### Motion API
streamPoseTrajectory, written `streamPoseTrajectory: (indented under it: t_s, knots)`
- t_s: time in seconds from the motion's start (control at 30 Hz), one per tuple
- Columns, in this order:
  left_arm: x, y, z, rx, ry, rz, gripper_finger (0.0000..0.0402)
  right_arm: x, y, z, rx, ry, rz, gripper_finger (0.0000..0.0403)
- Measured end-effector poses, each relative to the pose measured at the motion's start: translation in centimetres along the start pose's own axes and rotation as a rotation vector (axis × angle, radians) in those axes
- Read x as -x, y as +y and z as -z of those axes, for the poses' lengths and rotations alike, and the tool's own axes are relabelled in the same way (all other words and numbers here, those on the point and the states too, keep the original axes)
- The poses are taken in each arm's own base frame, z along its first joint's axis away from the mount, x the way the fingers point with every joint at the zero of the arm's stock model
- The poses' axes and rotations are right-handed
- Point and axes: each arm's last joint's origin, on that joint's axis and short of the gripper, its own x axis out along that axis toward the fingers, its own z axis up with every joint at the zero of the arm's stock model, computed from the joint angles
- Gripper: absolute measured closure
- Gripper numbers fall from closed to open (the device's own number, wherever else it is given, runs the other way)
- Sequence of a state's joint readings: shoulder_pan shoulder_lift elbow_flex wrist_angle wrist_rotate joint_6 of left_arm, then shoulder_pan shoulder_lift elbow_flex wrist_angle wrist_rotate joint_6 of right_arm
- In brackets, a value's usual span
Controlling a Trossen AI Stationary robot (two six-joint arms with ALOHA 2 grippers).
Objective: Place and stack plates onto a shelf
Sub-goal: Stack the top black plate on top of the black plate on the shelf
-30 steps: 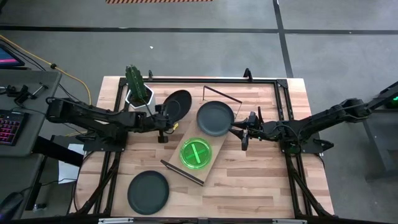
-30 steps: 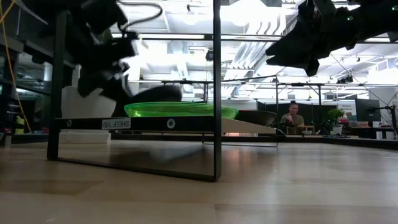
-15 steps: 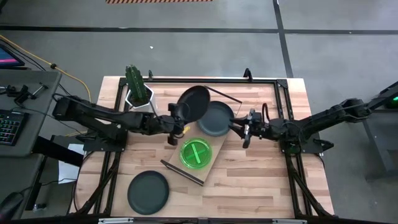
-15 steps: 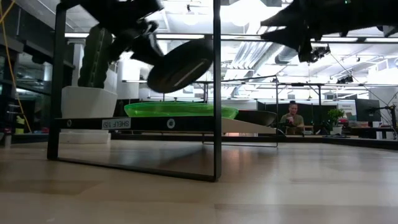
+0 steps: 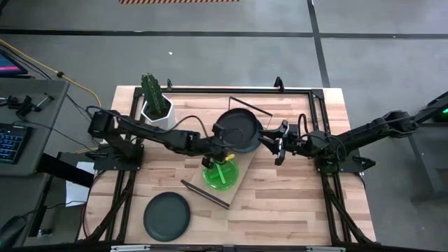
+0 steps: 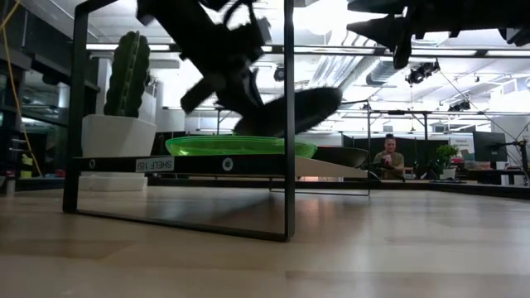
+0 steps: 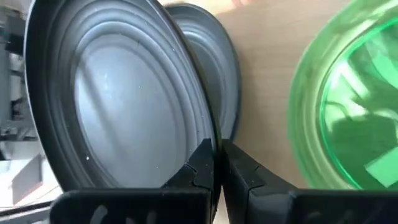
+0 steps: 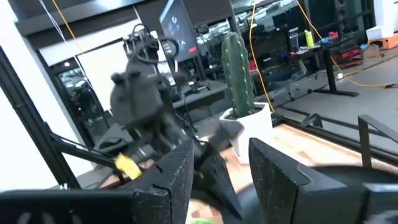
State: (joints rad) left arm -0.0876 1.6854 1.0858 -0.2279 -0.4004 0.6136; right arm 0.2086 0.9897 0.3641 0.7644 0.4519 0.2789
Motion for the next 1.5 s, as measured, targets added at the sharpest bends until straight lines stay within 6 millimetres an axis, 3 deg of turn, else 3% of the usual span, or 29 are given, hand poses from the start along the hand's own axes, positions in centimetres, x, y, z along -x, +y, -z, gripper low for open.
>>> streamPoseTrajectory:
  t_s: [0.2, 0.33, 0.7, 1.03, 1.3, 1.5]
  knots:
    - [-2.6, -0.4, -0.2, -0.033, 0.038, 0.025, 0.0397, 0.0, 0.1, 0.0, 0.011, 0.0, -0.012, 0.0263]
    - [-3.2, -0.4, -0.3, -0.031, 0.038, 0.039, 0.0391, 0.0, 0.1, 0.0, 0.008, 0.001, -0.012, 0.0263]
    - [-2.9, -0.8, -0.7, -0.041, 0.022, 0.049, 0.0385, 0.0, 0.1, 0.0, 0.006, 0.003, -0.013, 0.0263]
    - [-2.9, -0.7, -0.8, 0.017, 0.023, 0.038, 0.032, 0.0, 0.1, 0.1, 0.009, 0.008, -0.012, 0.0263]
    - [-1.3, 0.2, -1.1, 0.07, 0.028, -0.049, 0.0248, 0.0, 0.0, 0.2, 0.016, 0.021, -0.008, 0.0263]
    - [0.7, 1.1, -1.6, 0.121, -0.025, -0.072, 0.0222, 0.0, 0.0, 0.2, 0.016, 0.022, -0.008, 0.0263]
